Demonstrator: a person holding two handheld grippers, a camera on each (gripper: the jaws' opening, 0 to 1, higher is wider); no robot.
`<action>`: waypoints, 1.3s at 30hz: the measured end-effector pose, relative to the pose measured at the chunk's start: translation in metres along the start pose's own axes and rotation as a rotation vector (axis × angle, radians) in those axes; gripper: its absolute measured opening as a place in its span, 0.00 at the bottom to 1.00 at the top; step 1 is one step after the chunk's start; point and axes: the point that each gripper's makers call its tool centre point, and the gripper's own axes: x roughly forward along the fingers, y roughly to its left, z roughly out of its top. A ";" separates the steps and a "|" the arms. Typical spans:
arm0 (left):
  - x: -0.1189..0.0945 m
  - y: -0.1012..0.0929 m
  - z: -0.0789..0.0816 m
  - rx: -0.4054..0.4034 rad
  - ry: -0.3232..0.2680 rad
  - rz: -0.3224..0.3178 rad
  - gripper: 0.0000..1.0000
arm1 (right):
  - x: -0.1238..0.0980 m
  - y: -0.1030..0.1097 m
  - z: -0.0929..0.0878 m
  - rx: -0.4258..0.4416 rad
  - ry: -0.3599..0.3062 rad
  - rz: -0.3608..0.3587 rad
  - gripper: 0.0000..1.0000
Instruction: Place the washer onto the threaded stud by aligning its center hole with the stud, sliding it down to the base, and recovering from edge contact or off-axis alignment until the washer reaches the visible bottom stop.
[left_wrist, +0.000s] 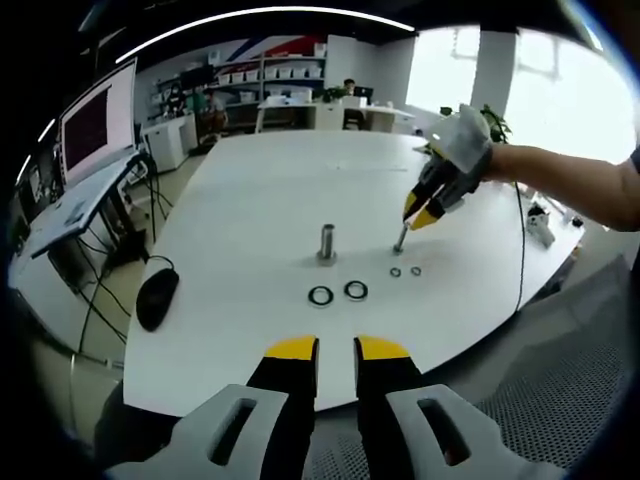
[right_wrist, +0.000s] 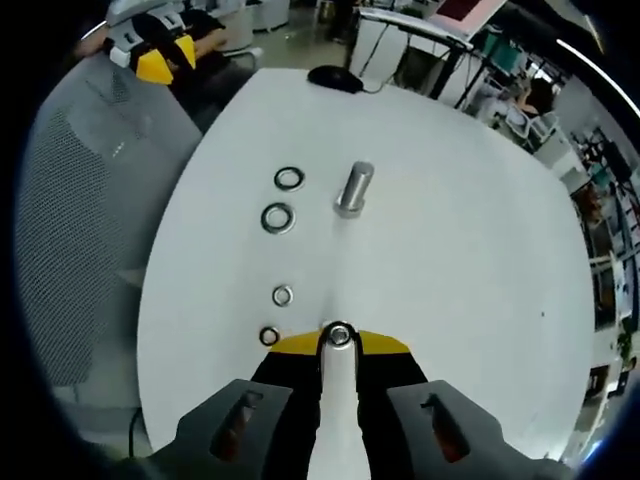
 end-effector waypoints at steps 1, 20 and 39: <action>0.000 0.000 0.000 0.000 -0.001 0.000 0.11 | 0.001 0.000 0.000 -0.002 0.002 0.001 0.12; 0.000 0.000 0.000 -0.002 0.002 0.003 0.11 | 0.026 0.002 -0.012 0.015 0.036 0.045 0.12; 0.001 0.001 -0.001 -0.010 0.010 0.006 0.11 | 0.045 0.005 -0.018 0.014 0.058 0.096 0.12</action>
